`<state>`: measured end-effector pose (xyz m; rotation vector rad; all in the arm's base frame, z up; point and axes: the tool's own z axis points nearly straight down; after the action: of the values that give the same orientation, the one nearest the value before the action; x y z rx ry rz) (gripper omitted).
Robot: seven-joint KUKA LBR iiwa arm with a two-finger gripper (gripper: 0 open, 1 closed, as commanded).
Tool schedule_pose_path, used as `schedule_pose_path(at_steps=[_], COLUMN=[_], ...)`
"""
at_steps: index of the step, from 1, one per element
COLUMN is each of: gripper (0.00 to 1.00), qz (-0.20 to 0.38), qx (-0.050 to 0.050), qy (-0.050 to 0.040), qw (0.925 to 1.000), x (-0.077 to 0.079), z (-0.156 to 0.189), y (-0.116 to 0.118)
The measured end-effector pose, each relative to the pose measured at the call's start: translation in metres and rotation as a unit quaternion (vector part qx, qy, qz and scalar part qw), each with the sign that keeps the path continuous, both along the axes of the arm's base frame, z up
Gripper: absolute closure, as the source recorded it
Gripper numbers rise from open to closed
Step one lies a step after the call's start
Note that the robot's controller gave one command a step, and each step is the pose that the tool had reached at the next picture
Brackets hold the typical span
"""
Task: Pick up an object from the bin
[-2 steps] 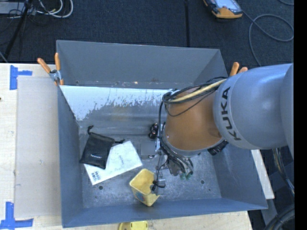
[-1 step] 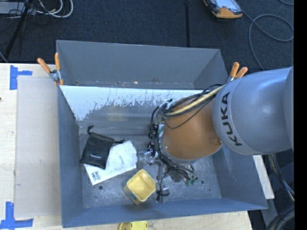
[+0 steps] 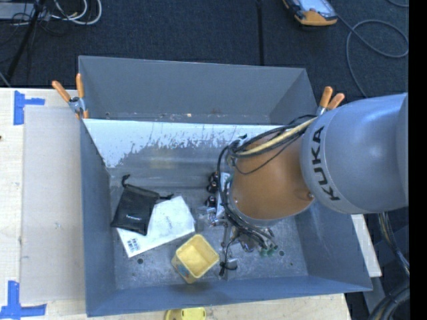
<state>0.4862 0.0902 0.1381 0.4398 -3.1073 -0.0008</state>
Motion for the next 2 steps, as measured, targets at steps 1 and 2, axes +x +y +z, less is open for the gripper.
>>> schedule_pose_path(at_steps=[1, 2], gripper=[0.0, 1.0], qz=[-0.047, 0.029], qx=[0.0, 0.0], qy=[-0.0015, -0.0163], qw=[0.9989, 0.9995], x=[-0.008, -0.005], z=[-0.036, -0.06], y=[0.021, 0.039])
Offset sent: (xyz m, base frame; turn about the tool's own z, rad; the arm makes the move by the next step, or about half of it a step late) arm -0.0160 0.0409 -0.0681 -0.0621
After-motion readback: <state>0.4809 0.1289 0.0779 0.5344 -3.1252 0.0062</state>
